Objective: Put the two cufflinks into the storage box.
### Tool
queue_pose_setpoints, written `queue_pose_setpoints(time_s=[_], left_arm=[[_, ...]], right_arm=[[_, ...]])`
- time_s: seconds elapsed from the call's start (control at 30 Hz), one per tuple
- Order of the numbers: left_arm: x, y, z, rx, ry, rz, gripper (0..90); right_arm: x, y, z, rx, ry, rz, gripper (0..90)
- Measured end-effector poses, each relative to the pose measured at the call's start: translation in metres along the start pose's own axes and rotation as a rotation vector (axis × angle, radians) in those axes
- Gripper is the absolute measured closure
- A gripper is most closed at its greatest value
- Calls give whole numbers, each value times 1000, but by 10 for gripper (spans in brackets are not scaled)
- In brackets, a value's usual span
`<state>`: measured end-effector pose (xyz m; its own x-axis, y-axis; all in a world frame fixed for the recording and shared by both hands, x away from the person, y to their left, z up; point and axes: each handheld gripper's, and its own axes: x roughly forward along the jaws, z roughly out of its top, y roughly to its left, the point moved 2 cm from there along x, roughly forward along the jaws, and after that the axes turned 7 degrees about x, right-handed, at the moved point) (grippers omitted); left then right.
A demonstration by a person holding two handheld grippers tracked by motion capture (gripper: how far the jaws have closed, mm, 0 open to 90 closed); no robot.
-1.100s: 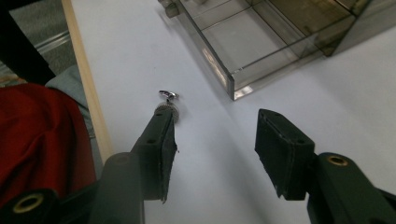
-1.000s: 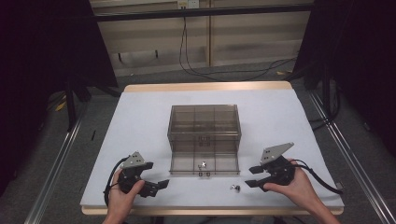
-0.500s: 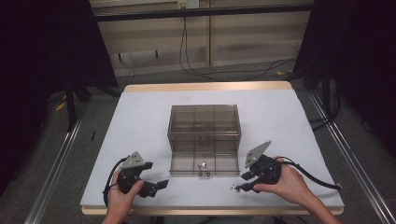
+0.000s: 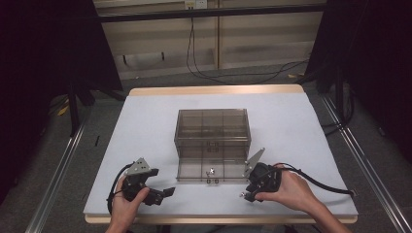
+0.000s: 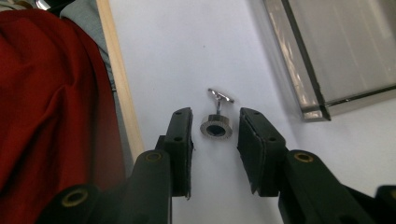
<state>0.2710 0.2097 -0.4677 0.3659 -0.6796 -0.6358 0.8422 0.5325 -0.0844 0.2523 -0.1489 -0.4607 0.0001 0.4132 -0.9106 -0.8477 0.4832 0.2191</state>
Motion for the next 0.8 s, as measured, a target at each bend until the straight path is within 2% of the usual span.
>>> queue_pose_setpoints(time_s=[0.2,0.33,0.37,0.53,0.67,0.8], left_arm=[[0,0,0,-2,0,-6,54],[-1,1,0,0,2,2,53],[-1,0,0,-2,1,2,53],[-1,1,-1,-2,5,1,52],[-1,1,-1,-1,5,0,52],[-2,2,-1,-2,7,5,52]], right_arm=[[6,-1,3,2,21,-7,656],[11,1,8,-21,44,-18,657],[12,2,10,-18,57,-24,663],[13,1,11,-12,57,-39,731],[13,2,13,-13,75,-47,738],[13,2,13,5,69,-48,740]])
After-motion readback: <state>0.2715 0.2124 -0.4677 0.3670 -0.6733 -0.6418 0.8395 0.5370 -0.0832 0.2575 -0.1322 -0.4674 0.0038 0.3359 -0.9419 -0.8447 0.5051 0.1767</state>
